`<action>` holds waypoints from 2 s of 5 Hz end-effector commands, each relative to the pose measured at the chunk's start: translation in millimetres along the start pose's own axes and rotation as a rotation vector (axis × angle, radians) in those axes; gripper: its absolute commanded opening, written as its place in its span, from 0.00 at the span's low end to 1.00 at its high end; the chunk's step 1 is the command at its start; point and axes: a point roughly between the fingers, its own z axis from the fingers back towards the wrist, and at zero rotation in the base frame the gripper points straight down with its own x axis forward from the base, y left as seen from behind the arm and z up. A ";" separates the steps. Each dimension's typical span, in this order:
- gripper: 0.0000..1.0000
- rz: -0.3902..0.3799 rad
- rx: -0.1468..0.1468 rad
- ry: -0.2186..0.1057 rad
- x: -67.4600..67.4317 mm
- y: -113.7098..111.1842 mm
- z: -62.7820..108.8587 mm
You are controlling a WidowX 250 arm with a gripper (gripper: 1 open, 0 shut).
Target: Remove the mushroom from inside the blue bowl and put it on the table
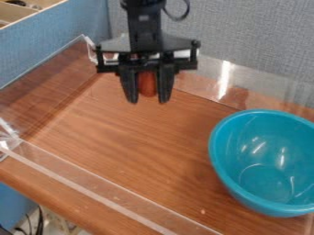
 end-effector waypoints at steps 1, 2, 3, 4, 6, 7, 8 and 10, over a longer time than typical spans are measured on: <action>0.00 -0.028 0.004 -0.018 0.3 -2.1 -1.8; 0.00 -0.044 0.035 0.005 -0.9 0.2 -17.4; 0.00 -0.068 0.053 0.016 -1.6 -3.1 -23.6; 0.00 -0.083 0.066 0.028 -2.1 -4.5 -33.6; 0.00 -0.141 0.077 0.039 -3.9 -17.3 -42.8; 0.00 -0.161 0.078 0.044 -3.4 -24.5 -43.2; 0.00 -0.171 0.078 0.047 -2.8 -30.1 -43.5; 0.00 -0.177 0.065 0.037 0.6 -38.8 -31.9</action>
